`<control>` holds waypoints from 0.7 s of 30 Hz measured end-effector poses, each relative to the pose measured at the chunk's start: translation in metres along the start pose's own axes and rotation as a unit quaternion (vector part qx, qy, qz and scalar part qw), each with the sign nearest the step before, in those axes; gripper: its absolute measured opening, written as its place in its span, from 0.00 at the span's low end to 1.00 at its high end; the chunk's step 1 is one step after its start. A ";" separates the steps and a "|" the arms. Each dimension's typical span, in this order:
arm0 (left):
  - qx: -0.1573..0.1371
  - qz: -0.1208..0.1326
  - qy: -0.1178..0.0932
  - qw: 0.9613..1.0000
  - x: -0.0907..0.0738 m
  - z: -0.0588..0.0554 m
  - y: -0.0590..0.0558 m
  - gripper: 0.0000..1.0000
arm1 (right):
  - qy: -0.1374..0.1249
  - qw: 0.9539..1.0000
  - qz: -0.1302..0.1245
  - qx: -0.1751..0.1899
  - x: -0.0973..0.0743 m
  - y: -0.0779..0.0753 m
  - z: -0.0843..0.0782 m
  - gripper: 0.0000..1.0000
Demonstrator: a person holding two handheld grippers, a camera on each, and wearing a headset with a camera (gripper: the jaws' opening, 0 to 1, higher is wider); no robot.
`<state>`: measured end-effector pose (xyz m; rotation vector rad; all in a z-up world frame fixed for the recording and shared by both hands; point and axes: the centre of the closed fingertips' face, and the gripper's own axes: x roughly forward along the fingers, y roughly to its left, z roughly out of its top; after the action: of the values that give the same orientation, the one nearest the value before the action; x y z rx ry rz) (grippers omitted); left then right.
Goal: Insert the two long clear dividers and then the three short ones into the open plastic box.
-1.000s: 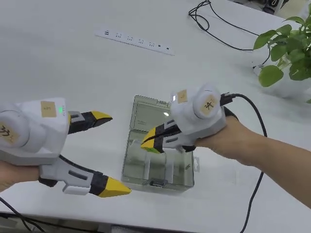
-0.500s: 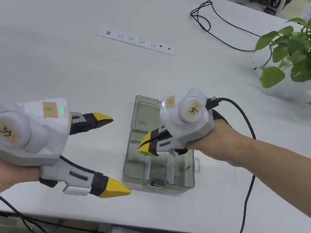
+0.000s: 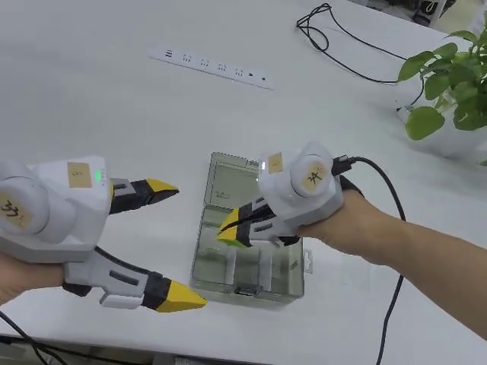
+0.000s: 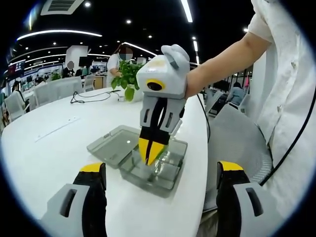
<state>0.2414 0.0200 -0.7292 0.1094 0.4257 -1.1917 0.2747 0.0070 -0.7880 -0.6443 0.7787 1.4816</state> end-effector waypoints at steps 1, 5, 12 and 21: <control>0.000 0.000 0.001 1.000 0.000 0.000 0.000 0.95 | 0.002 1.000 -0.001 -0.002 0.001 0.000 0.000 0.02; 0.001 -0.001 0.003 1.000 0.000 -0.002 -0.001 0.95 | 0.011 1.000 0.001 -0.009 0.004 0.002 -0.003 0.02; -0.002 0.002 0.004 1.000 -0.002 -0.003 0.001 0.94 | -0.001 1.000 0.004 -0.009 -0.001 0.001 -0.002 0.02; -0.002 0.000 0.002 1.000 0.001 -0.002 0.000 0.94 | 0.009 1.000 0.008 -0.014 0.005 0.003 -0.001 0.02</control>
<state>0.2414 0.0203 -0.7315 0.1076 0.4309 -1.1913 0.2712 0.0088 -0.7922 -0.6750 0.7791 1.5058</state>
